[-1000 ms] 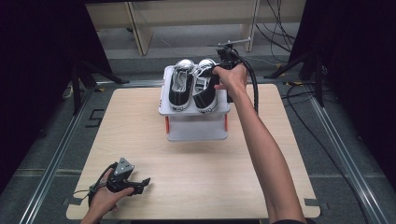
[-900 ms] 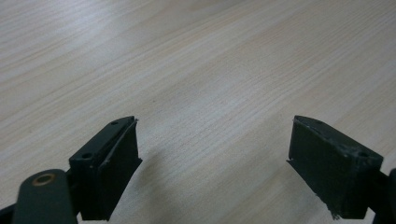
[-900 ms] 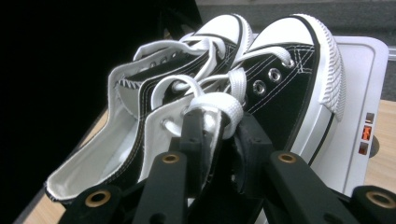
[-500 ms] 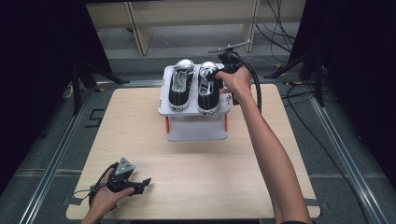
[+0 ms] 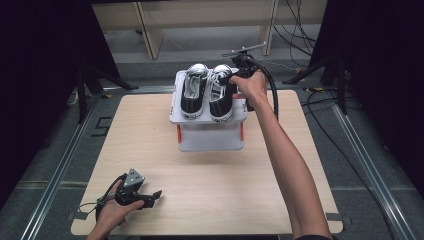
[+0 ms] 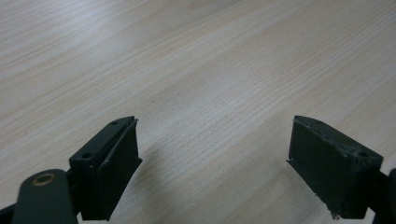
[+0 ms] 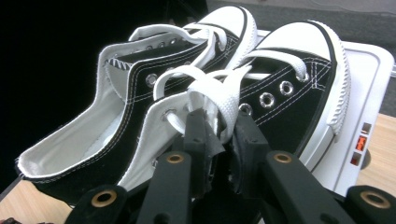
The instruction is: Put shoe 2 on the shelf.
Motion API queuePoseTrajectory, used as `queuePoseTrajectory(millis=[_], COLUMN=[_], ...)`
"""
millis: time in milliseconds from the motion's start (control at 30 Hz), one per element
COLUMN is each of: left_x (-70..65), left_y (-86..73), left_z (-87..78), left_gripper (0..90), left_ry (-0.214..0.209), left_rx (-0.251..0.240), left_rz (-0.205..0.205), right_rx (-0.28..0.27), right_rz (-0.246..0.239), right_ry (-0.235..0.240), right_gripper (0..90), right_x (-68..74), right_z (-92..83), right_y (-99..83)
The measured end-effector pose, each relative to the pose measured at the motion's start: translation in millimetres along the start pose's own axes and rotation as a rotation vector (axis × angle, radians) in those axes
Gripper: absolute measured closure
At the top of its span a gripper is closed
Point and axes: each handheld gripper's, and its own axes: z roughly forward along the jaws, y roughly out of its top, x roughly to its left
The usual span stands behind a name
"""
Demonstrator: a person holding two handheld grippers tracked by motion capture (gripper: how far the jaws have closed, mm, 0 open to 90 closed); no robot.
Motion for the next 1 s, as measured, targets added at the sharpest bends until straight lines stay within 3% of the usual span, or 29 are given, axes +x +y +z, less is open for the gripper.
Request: queuePoseTrajectory(millis=[33,100,133,167,200,233,300,333,433,467,500,667,700,733,867,967,1000], left_x=[-0.5,-0.3,-0.1,0.1,0.3,-0.1,1.0,3.9,4.3,1.5,2.7,2.9,1.3,2.0,2.7,3.3,2.9], left_y=[0.0,-0.5,-0.4,-0.6,-0.2,-0.4,0.0,0.4,-0.4,-1.2,-1.0,-0.5,-1.1,-1.4,-1.7,-1.8,-1.8], left_z=[-0.8,-1.3,-1.4,-1.1,-1.2,-1.4,-2.2,-4.1,-3.8,-0.7,-0.5,-0.3,-0.9,-1.4,-2.6,-3.1,-2.7], left_gripper=[15.5,15.4,15.4,15.5,15.4,15.5,15.4,15.4,15.4,15.4,15.4,15.4,15.4,15.4,15.4,15.4,15.4], left_ry=[0.000,0.001,0.001,0.004,0.004,0.004,0.000,0.003,0.003,0.013,0.014,0.019,0.014,0.014,0.017,0.017,0.016], left_rx=[-0.004,-0.008,-0.008,-0.010,-0.010,-0.005,-0.006,0.023,0.024,-0.002,-0.001,-0.003,-0.003,-0.007,-0.011,-0.013,-0.015], left_rz=[0.000,-0.002,-0.007,-0.011,-0.018,-0.036,-0.026,0.010,0.006,-0.043,-0.031,-0.017,-0.040,-0.030,-0.029,-0.020,-0.026], right_rx=[-0.010,0.014,0.010,0.011,-0.001,0.005,0.002,0.002,-0.004,-0.012,-0.010,-0.053,-0.054,-0.054,-0.079,-0.095,-0.103], right_rz=[-0.029,-0.041,-0.035,0.004,-0.015,-0.002,-0.010,-0.008,-0.038,-0.038,-0.040,-0.119,-0.128,-0.126,-0.200,-0.199,-0.225], right_ry=[-0.001,-0.014,-0.005,0.002,0.015,0.013,0.023,0.022,0.043,0.036,0.031,0.045,0.041,0.038,0.033,0.055,0.049], right_gripper=[78.4,78.2,78.0,77.7,76.7,74.6,66.2,62.1,50.8,48.6,46.8,38.9,37.7,36.7,31.9,30.2,29.2], right_x=[-2.0,-5.2,-6.8,-6.5,-9.0,-8.6,-8.8,-6.9,-5.8,-5.1,-4.1,0.8,2.4,6.0,9.9,13.3,12.4], right_z=[1.4,2.8,3.1,2.2,2.5,1.3,-0.7,-3.6,-12.2,-16.2,-20.7,-37.3,-39.8,-44.7,-56.0,-65.8,-67.7], right_y=[-0.1,-3.2,-4.9,-6.2,-6.6,-6.5,-5.6,-5.2,-5.9,-6.9,-7.8,-18.1,-20.4,-25.2,-43.4,-61.1,-65.7])
